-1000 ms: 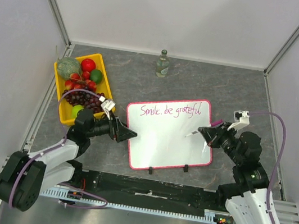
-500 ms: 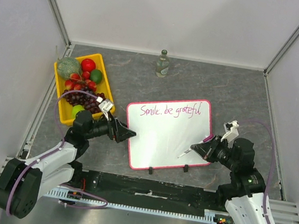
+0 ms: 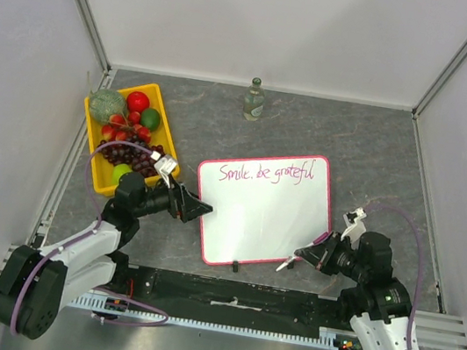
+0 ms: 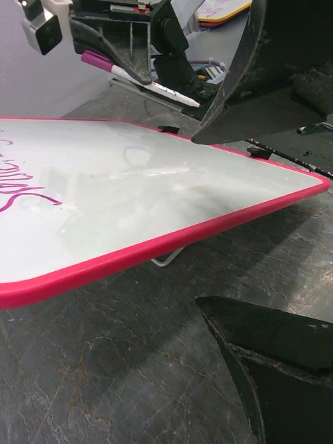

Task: Write a sentence on the whiteboard
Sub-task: Put down the whiteboard marker without the cap at the corner of the board.

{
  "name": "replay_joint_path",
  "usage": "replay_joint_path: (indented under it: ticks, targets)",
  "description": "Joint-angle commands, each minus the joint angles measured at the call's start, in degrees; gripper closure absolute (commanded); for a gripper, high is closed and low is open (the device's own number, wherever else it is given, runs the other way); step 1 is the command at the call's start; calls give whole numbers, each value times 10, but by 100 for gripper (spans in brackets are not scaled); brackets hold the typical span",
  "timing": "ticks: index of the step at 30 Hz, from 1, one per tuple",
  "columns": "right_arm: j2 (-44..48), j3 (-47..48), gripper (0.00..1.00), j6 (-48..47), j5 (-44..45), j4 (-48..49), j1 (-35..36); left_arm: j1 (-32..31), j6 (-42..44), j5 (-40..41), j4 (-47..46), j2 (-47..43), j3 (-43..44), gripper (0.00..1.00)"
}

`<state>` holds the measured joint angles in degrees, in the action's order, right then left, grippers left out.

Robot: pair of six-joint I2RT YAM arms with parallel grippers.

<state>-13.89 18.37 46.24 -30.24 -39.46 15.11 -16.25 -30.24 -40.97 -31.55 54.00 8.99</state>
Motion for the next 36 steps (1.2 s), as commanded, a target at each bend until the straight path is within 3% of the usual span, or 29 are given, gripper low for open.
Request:
replay_joint_path:
  ticks: [1,10,13,15,19,26,36]
  targets:
    - [22,-9,94,18,-16,-47,-2,-2,26,1,-10,2,1,6]
    - [10,19,67,-12,24,-102,-1,-2,26,0,-10,5,1,6]
    - [12,25,53,-8,38,-102,-1,-2,25,-1,-10,7,2,6]
    - [10,34,35,-11,54,-101,-1,-2,25,-1,-11,8,2,6]
    - [-1,57,16,-24,76,-98,-1,-2,25,0,-11,5,1,6]
    - [-23,59,2,-26,80,-48,-2,-1,23,-2,-10,1,1,6]
    - [-49,54,2,-40,91,32,-1,-1,19,19,15,-14,4,6]
